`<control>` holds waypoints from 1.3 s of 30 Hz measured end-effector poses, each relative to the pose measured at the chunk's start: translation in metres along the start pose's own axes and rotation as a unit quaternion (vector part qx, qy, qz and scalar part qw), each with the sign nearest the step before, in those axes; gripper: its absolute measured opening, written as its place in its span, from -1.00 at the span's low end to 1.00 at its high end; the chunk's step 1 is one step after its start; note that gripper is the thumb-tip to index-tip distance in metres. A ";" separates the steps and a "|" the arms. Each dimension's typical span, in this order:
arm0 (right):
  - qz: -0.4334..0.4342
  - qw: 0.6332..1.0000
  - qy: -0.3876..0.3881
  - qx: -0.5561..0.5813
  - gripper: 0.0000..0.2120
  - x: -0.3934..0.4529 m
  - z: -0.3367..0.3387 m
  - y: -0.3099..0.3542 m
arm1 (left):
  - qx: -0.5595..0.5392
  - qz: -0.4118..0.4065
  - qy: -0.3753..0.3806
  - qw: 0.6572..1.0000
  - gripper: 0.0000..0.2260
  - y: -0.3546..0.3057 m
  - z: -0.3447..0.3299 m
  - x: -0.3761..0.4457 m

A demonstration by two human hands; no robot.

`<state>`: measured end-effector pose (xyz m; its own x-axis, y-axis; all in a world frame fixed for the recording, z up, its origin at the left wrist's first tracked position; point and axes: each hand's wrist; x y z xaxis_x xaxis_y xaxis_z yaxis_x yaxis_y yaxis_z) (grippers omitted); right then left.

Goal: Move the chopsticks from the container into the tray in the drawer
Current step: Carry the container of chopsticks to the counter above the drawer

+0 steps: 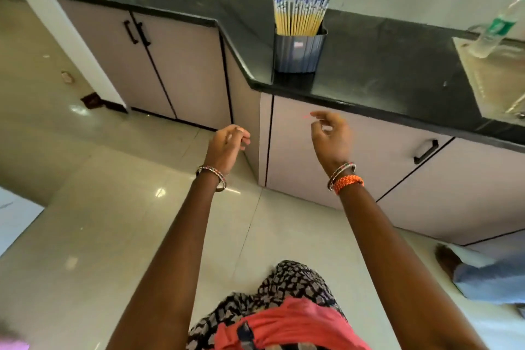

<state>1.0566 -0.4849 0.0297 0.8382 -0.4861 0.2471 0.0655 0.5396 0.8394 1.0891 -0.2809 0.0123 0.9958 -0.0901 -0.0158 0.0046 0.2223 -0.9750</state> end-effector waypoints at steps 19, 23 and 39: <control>-0.153 0.945 0.164 0.238 -0.22 0.364 -0.081 -0.078 | -0.214 0.016 -0.093 0.972 -0.57 -0.028 -0.127 0.361; -0.206 0.877 0.204 0.382 -0.28 0.385 -0.109 -0.078 | -0.275 0.060 -0.019 0.959 -0.52 -0.022 -0.129 0.395; -0.256 0.847 0.269 0.380 -0.39 0.396 -0.143 -0.089 | -0.346 0.081 -0.053 0.933 -0.49 -0.013 -0.140 0.389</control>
<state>1.4602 -0.6268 -0.0163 0.9442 -0.0289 -0.3281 0.2985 -0.3460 0.8895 1.4637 -0.4551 -0.0124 0.9821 -0.0059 -0.1885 -0.1702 -0.4590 -0.8720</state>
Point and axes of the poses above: each hand's wrist, its own x-axis towards the middle knuckle, its own z-axis out of the back of the hand, y = z × x, and after that the axes turned 4 degrees about -x, right-handed
